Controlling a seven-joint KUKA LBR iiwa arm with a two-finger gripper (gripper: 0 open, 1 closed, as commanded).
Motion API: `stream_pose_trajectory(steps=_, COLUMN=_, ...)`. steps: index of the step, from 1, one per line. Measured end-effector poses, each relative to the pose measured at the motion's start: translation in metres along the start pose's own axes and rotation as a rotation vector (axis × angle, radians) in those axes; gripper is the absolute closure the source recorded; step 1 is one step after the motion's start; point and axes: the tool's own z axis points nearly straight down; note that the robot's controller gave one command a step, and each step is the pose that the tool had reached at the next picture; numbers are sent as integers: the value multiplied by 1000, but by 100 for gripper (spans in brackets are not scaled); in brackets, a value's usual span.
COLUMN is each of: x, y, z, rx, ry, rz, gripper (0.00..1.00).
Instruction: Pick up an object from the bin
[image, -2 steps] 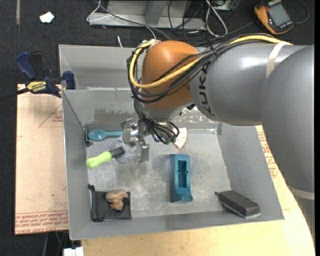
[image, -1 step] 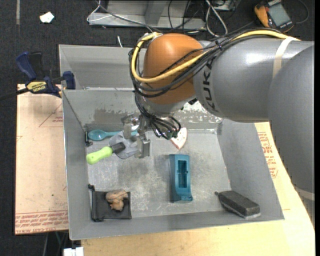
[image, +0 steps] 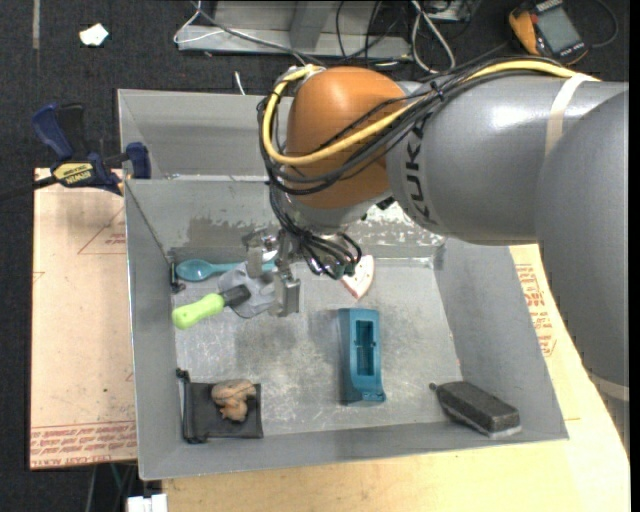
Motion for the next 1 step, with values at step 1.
stream_pose_trajectory(steps=1, x=0, y=1, z=-35, rx=-1, ry=2, rz=1, gripper=100)
